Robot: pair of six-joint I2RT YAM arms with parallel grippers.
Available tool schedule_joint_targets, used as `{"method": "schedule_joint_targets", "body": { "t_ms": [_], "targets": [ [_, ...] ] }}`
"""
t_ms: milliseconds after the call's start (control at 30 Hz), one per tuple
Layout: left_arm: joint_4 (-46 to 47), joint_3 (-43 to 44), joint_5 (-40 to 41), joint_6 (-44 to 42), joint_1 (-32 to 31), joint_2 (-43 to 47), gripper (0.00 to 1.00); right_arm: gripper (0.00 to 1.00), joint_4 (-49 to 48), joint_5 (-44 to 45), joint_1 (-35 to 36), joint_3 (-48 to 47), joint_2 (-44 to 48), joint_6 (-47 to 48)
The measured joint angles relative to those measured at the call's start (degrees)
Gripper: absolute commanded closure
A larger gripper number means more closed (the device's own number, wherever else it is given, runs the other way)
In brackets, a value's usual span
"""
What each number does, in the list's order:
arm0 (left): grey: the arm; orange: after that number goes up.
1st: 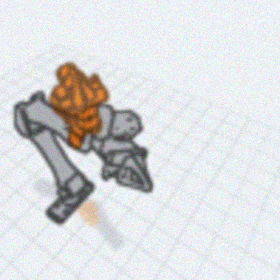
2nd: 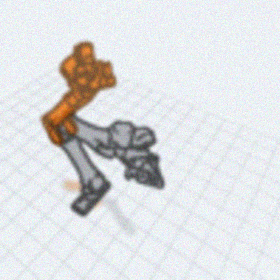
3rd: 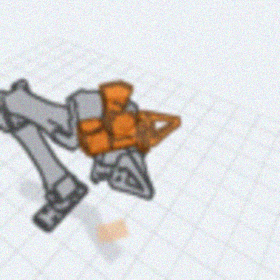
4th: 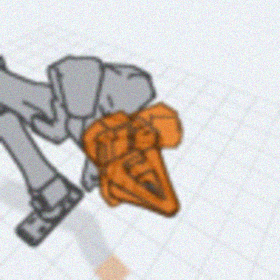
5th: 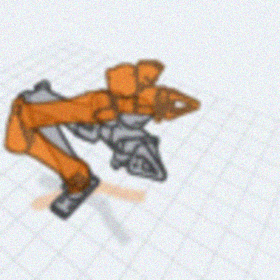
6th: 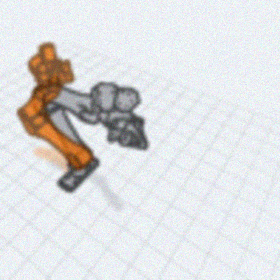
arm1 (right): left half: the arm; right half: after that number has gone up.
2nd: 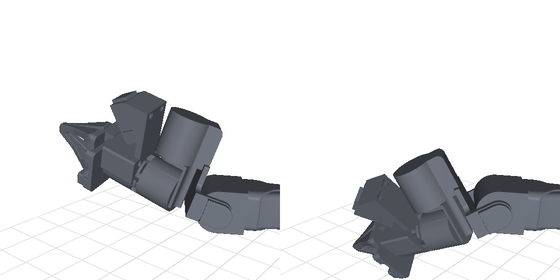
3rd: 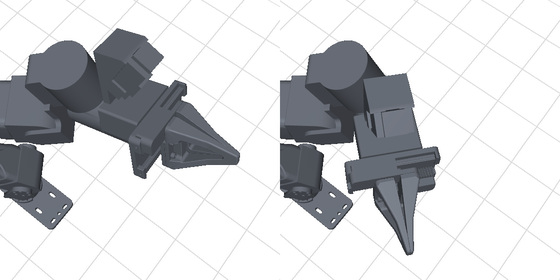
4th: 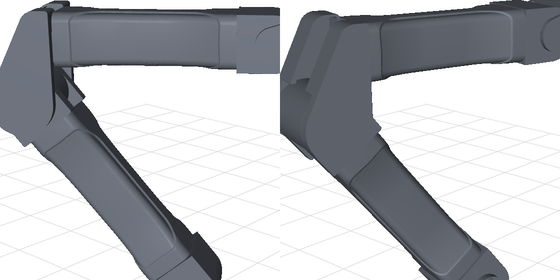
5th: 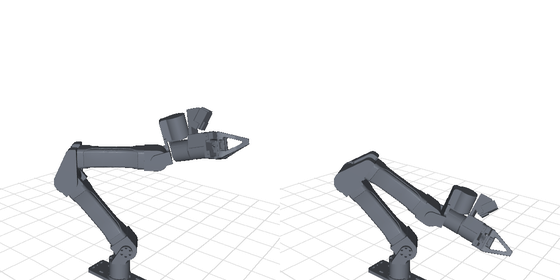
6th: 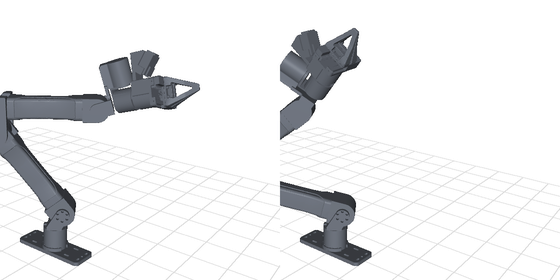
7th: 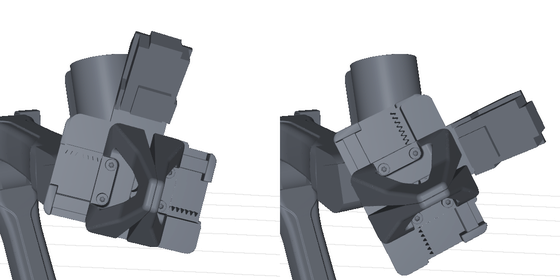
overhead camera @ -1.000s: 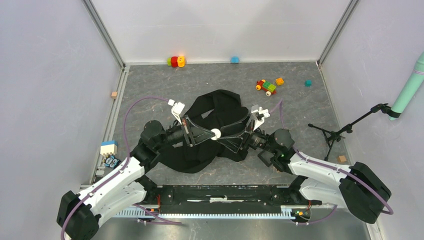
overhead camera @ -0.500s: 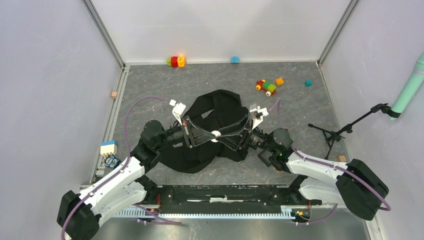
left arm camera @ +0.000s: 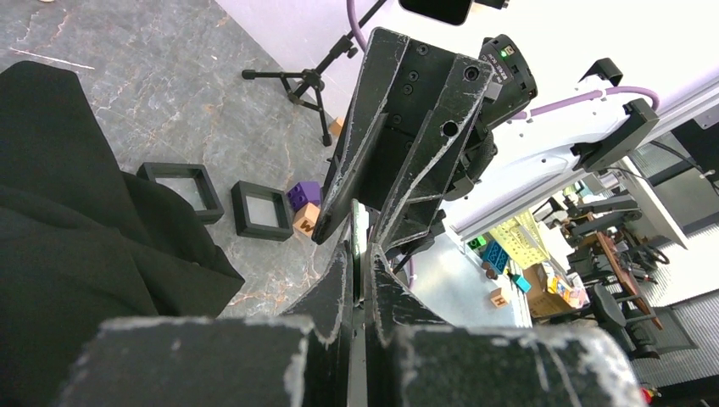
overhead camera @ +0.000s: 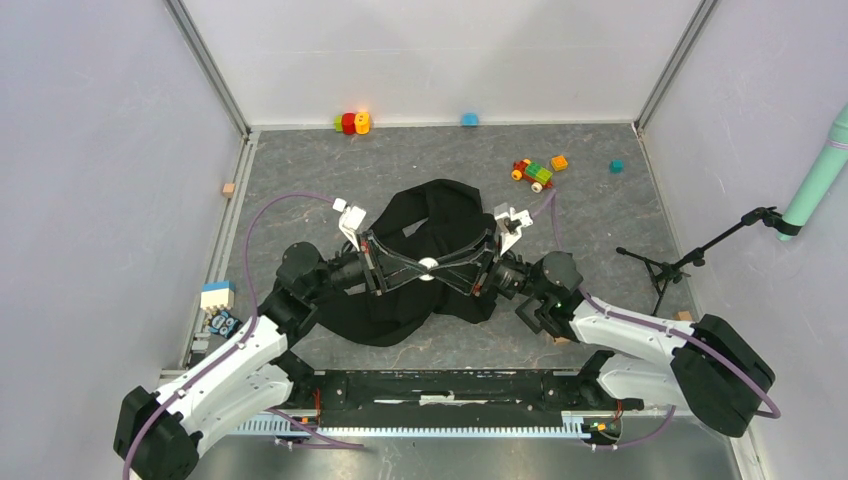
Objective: Remove the brooch from the garment
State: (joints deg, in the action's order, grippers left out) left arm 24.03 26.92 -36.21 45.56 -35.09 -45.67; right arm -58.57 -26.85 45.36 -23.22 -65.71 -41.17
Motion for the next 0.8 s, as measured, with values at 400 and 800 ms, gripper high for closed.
{"method": "schedule_joint_targets", "body": {
  "t_ms": [400,800],
  "targets": [
    [-0.4,-0.1,0.6,-0.9,0.9,0.3,0.98,0.85,6.9,0.5,0.0,-2.9,0.2,0.0],
    [-8.2,-1.7,7.1,-4.7,0.0,10.2,0.98,0.41,12.0,5.8,0.9,-3.2,1.7,-2.0]
  ]
}}
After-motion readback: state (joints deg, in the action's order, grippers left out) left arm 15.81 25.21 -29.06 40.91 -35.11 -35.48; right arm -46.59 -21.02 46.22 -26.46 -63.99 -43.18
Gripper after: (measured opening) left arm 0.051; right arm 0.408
